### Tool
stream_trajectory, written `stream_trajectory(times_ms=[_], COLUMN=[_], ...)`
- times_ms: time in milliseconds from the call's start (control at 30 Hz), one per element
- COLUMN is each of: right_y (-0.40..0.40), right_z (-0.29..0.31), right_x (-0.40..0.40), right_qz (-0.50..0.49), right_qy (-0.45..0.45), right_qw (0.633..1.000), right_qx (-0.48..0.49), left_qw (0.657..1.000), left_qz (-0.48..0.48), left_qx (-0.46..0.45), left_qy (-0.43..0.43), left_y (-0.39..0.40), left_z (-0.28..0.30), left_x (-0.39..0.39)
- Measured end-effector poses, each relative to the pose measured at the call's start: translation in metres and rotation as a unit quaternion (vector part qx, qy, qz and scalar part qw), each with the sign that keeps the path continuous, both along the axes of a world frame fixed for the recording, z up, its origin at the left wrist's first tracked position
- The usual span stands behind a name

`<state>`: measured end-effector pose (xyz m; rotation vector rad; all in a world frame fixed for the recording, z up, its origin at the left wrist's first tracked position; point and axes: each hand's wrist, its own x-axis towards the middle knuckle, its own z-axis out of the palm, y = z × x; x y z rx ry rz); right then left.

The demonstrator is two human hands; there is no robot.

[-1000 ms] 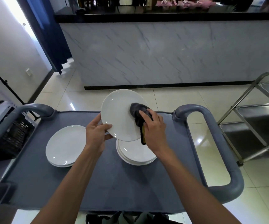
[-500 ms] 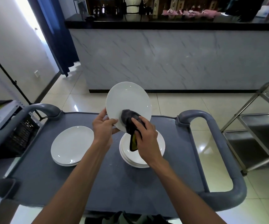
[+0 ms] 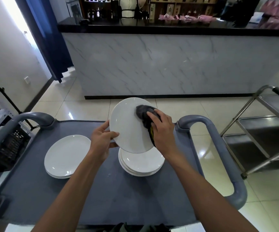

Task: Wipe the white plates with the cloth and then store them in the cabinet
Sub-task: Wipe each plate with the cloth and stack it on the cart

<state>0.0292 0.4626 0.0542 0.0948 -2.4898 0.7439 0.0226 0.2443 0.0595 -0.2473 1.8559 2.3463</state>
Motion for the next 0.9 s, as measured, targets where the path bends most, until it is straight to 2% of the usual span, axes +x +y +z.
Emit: stream_trajectory(times_ms=[400,567,700,900], right_y=[-0.011,-0.011,-0.011,-0.015], right_z=[0.008,0.006,0.011,0.027], right_x=[-0.012,-0.013,-0.018,-0.028], right_qz=[0.034,-0.006,-0.024,0.029], right_qy=[0.057,0.024,0.007,-0.055], right_qw=[0.994,0.993,0.995,0.998], right_qx=[0.087,0.118,0.094,0.02], left_qw=[0.997,0.994,0.993,0.989], left_qz=[-0.078,-0.105,-0.119,-0.145], left_qx=[-0.014,-0.02,-0.019,-0.014], left_qy=[-0.007,0.006,0.015,0.032], left_y=[-0.005,-0.015,-0.022,-0.04], left_z=[-0.007,-0.005,-0.005,-0.003], left_x=[-0.007,-0.017,-0.023,-0.038])
